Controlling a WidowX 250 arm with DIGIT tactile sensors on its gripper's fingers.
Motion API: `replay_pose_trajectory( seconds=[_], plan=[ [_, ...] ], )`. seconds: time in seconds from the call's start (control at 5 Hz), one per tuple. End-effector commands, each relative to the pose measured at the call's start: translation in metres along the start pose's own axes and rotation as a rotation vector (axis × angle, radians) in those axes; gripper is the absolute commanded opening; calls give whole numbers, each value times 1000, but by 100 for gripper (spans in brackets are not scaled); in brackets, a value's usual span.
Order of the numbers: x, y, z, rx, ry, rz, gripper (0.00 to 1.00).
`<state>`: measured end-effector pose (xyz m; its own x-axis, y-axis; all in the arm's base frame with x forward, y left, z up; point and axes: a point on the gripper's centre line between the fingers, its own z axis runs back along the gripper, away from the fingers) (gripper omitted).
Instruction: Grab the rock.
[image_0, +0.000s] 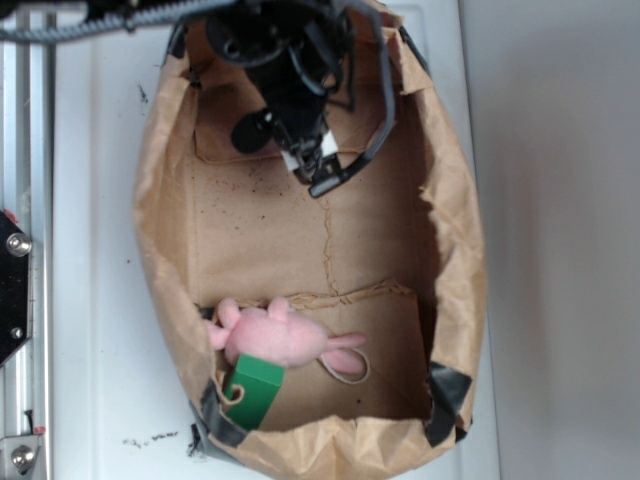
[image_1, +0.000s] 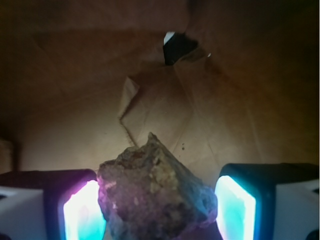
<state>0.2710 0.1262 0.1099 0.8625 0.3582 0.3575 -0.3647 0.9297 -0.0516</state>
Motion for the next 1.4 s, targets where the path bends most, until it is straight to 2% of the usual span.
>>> replay_pose_trajectory(
  seconds=[0.0,0.4,0.6,1.2],
  plan=[
    [25,-34,71,59,-81,-120,0],
    [16,-74,94,7,-9,-380,0],
    [12,-79,95,36,7,-445,0],
    [10,-76,98,9,21,-423,0]
  ],
)
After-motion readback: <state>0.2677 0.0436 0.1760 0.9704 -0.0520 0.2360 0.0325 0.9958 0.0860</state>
